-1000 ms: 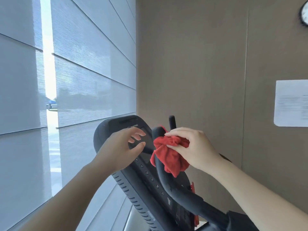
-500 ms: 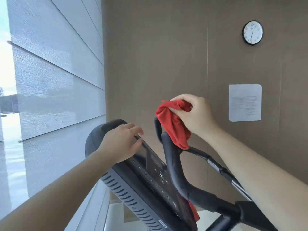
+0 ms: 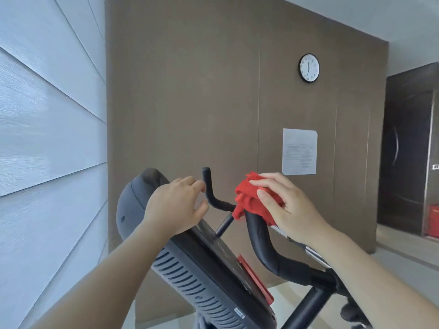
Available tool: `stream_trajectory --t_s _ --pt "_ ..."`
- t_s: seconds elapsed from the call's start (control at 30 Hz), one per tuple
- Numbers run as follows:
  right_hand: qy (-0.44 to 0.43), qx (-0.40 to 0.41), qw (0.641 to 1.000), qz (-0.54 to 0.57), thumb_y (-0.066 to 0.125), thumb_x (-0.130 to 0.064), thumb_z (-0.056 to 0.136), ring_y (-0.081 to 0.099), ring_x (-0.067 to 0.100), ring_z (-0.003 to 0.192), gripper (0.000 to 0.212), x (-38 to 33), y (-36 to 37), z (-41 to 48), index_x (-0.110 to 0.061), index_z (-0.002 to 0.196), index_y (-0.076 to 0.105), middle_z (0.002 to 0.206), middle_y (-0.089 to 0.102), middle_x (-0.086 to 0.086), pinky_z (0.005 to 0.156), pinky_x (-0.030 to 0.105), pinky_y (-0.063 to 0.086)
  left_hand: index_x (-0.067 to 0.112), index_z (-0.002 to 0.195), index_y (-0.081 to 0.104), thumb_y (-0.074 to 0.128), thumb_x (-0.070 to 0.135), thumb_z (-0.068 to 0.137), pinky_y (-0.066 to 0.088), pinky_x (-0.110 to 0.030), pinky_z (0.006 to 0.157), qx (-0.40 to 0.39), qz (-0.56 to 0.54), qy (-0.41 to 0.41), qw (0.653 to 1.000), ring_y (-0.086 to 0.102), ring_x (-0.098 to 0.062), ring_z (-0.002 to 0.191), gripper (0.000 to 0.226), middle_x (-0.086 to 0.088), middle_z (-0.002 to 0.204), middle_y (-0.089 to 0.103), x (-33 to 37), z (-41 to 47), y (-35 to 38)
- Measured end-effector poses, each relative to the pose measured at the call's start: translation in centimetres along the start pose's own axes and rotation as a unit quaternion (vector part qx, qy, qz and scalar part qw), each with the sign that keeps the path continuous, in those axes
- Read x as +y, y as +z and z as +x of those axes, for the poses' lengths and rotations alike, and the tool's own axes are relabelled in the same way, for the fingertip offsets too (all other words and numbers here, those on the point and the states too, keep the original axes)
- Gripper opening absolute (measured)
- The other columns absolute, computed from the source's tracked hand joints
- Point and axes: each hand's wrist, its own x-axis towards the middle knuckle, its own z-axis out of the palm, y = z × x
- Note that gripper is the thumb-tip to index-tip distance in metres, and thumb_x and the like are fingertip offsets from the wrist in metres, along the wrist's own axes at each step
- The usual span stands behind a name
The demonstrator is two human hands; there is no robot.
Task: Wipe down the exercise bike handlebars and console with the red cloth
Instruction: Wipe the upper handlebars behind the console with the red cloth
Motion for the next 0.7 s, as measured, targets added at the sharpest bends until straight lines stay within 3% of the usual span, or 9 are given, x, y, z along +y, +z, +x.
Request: stream_trajectory --t_s 0.13,0.33,0.53,0.7 --pt "0.015 0.058 0.998 0.027 0.055 -0.026 0.092 0.048 -0.008 0.112 0.021 -0.1 0.5 -0.6 -0.028 0.107 0.069 0.119 0.056 -0.018 0.095 0.007 0.033 0.027 0.105 0.060 0.042 0.042 0.087 0.043 -0.027 0.053 0.008 -0.016 0.003 1.000 0.060 -0.015 0.080 0.029 0.008 0.091 0.062 -0.1 0.0 0.0" --pt "0.067 0.017 0.997 0.016 0.065 -0.027 0.086 0.038 -0.020 0.105 0.038 -0.4 0.6 1.1 -0.031 0.124 0.059 0.121 0.047 -0.025 0.086 -0.008 0.026 0.027 0.105 0.059 0.041 0.041 0.088 0.039 -0.026 0.054 0.004 0.002 -0.001 1.000 0.060 -0.015 0.076 0.028 0.008 0.088 0.062 0.1 0.3 0.2" --pt "0.082 0.082 0.993 -0.010 0.072 -0.024 0.081 0.048 -0.009 0.098 0.043 -0.5 1.6 -1.1 -0.031 0.122 0.060 0.114 0.052 -0.023 0.084 0.001 0.037 0.026 0.103 0.060 0.044 0.040 0.086 0.034 -0.026 0.053 0.009 0.004 -0.004 1.000 0.061 -0.017 0.074 0.027 0.008 0.088 0.064 0.1 0.3 0.2" --pt "0.059 0.148 0.987 0.006 0.073 -0.017 0.079 0.045 -0.027 0.096 0.037 -0.4 0.5 -0.5 -0.027 0.115 0.066 0.105 0.053 -0.027 0.084 -0.003 0.034 0.027 0.100 0.059 0.040 0.043 0.086 0.036 -0.026 0.051 0.003 0.017 0.023 1.000 0.059 -0.015 0.069 0.029 0.009 0.082 0.061 0.3 -0.1 0.4"
